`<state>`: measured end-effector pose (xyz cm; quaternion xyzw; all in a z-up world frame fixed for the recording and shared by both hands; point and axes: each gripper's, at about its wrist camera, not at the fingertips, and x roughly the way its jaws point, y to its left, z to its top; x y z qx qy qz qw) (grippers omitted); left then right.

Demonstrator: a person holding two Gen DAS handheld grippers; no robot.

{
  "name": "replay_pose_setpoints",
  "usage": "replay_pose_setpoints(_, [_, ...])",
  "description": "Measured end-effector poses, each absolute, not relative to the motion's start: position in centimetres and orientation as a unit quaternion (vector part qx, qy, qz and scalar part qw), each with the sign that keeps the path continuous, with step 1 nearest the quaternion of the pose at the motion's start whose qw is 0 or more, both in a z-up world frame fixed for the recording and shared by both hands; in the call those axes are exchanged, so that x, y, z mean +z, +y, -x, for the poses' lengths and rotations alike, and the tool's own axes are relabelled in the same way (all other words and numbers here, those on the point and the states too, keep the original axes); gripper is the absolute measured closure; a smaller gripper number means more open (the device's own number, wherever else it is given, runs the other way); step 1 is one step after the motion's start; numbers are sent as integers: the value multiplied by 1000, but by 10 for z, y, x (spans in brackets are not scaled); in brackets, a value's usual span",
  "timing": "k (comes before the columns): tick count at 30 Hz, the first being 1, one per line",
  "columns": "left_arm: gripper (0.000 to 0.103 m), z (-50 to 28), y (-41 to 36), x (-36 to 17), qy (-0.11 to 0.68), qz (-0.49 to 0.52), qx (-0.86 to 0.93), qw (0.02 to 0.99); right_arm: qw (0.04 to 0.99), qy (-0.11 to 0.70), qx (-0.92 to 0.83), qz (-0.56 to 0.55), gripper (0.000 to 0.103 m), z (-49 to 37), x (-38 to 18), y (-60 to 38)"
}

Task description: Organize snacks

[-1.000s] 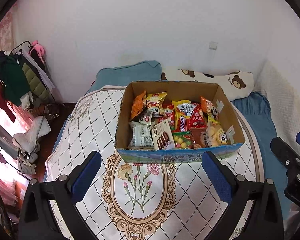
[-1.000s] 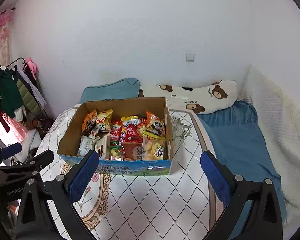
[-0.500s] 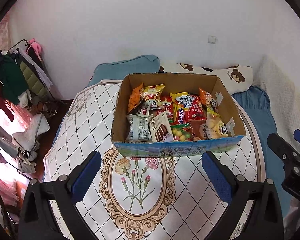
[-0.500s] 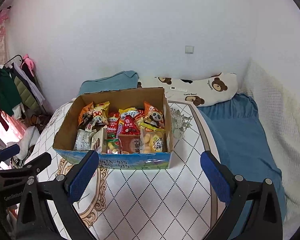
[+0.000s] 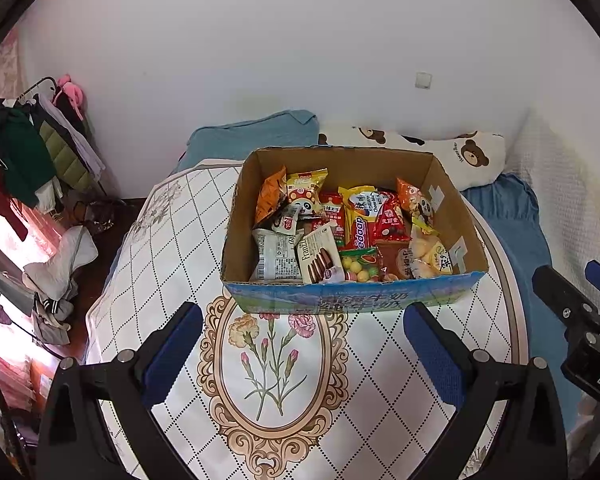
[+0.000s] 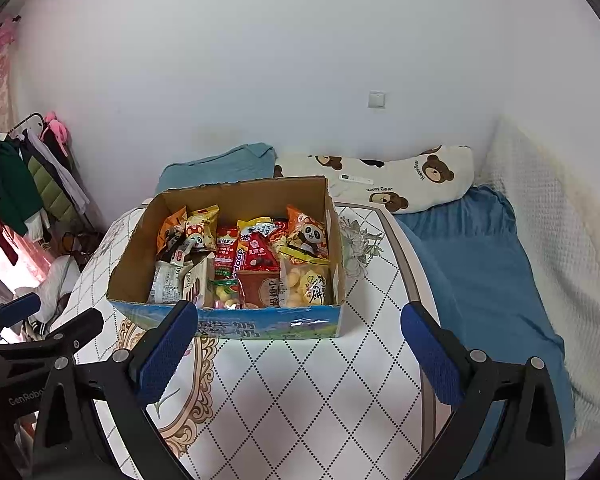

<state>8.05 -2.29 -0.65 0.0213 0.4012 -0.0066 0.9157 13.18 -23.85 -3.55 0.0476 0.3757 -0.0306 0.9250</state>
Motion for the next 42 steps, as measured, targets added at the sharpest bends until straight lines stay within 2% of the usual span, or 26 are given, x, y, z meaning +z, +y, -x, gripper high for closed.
replay_pose_setpoints(42, [0, -75, -19, -7, 400, -23, 1, 916, 919, 392, -21, -36, 0, -128, -40, -236])
